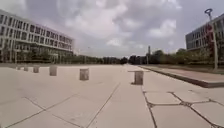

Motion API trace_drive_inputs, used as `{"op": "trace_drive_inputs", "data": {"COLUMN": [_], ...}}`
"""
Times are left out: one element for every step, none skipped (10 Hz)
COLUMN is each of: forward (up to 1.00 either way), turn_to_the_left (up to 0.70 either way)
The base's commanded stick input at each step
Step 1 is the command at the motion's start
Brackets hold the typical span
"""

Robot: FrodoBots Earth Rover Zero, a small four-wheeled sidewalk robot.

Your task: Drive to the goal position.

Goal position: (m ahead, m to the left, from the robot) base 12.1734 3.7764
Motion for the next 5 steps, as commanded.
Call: {"op": "trace_drive_inputs", "data": {"forward": [0.50, 0.50, 0.50, 0.50, 0.50], "turn_to_the_left": [-0.02, -0.02, -0.02, -0.02, -0.02]}}
